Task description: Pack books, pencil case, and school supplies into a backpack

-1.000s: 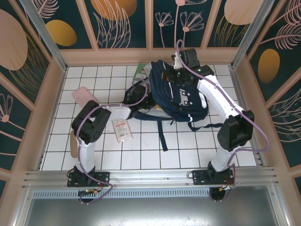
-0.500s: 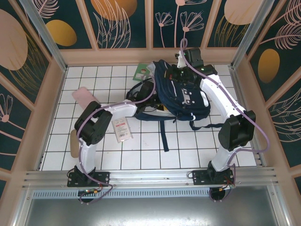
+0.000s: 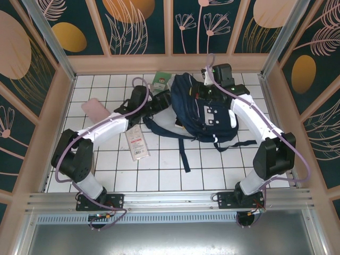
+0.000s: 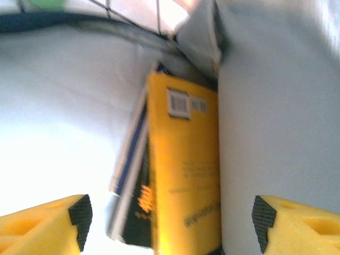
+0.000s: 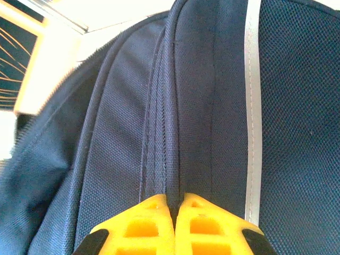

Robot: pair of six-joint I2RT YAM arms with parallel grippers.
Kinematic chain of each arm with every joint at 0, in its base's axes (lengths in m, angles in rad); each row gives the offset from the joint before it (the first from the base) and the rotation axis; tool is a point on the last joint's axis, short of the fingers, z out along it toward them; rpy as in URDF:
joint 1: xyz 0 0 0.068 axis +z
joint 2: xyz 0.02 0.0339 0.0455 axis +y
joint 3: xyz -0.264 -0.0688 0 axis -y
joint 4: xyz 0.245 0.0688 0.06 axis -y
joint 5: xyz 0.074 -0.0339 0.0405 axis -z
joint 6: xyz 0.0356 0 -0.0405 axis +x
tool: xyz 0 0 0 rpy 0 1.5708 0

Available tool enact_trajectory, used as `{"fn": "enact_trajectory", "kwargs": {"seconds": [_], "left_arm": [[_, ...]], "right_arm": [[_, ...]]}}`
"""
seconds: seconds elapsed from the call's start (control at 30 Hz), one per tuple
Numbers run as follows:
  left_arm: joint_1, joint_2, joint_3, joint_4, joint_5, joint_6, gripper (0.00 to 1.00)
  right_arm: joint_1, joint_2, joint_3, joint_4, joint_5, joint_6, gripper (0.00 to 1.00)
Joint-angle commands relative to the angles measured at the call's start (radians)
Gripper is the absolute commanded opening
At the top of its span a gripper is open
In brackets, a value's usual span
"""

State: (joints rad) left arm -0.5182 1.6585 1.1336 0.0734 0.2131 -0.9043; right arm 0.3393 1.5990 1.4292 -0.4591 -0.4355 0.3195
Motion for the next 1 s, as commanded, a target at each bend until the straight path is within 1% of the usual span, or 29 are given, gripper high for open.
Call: {"fn": "enact_trajectory", "kwargs": {"seconds": [0.0,0.07,0.1,0.13,0.17,0.2,0.23,0.3,0.4,0.43,0.47,0.5,0.6,0.7,0.8,0.87,0.97], "left_arm": [[0.073,0.013,0.071,0.003,0.012,0.050,0.68],[0.101,0.090,0.136,-0.009,0.022,0.063,0.62],[0.116,0.126,0.170,-0.009,0.039,0.064,0.51],[0.128,0.152,0.186,0.004,0.061,0.062,0.42],[0.138,0.176,0.198,0.027,0.070,0.052,0.36],[0.144,0.197,0.209,0.051,0.071,0.042,0.37],[0.148,0.224,0.232,0.060,0.071,0.040,0.41],[0.154,0.313,0.330,0.036,0.079,0.052,0.41],[0.156,0.454,0.484,0.003,0.091,0.049,0.36],[0.158,0.492,0.526,0.003,0.087,0.043,0.32],[0.158,0.539,0.573,0.004,0.083,0.035,0.26],[0.160,0.585,0.627,-0.003,0.078,0.028,0.25],[0.170,0.724,0.790,-0.047,0.048,0.008,0.24],[0.183,0.865,0.958,-0.094,0.042,-0.012,0.23],[0.199,0.983,1.107,-0.162,0.023,-0.007,0.22],[0.213,1.021,1.137,-0.173,0.022,-0.011,0.22],[0.230,1.031,1.094,-0.174,0.016,-0.012,0.22]], "right_arm": [[-0.043,-0.018,-0.074,-0.019,0.105,-0.056,0.00],[-0.043,-0.027,-0.097,-0.013,0.107,-0.068,0.00],[-0.043,-0.033,-0.105,-0.015,0.118,-0.074,0.00],[-0.043,-0.036,-0.110,-0.016,0.130,-0.080,0.00],[-0.042,-0.041,-0.116,-0.015,0.143,-0.085,0.00],[-0.043,-0.044,-0.123,-0.013,0.151,-0.089,0.00],[-0.043,-0.045,-0.129,-0.009,0.148,-0.092,0.00],[-0.042,-0.044,-0.135,-0.003,0.135,-0.095,0.00],[-0.042,-0.039,-0.136,0.004,0.123,-0.101,0.00],[-0.041,-0.037,-0.133,0.005,0.124,-0.105,0.00],[-0.040,-0.034,-0.129,0.004,0.124,-0.111,0.00],[-0.040,-0.027,-0.120,-0.001,0.129,-0.118,0.00],[-0.036,-0.005,-0.088,-0.020,0.149,-0.137,0.00],[-0.027,0.014,-0.063,-0.031,0.156,-0.153,0.00],[-0.017,0.026,-0.046,-0.045,0.168,-0.163,0.00],[-0.014,0.028,-0.044,-0.049,0.171,-0.167,0.00],[-0.011,0.033,-0.047,-0.056,0.201,-0.177,0.00]]}}
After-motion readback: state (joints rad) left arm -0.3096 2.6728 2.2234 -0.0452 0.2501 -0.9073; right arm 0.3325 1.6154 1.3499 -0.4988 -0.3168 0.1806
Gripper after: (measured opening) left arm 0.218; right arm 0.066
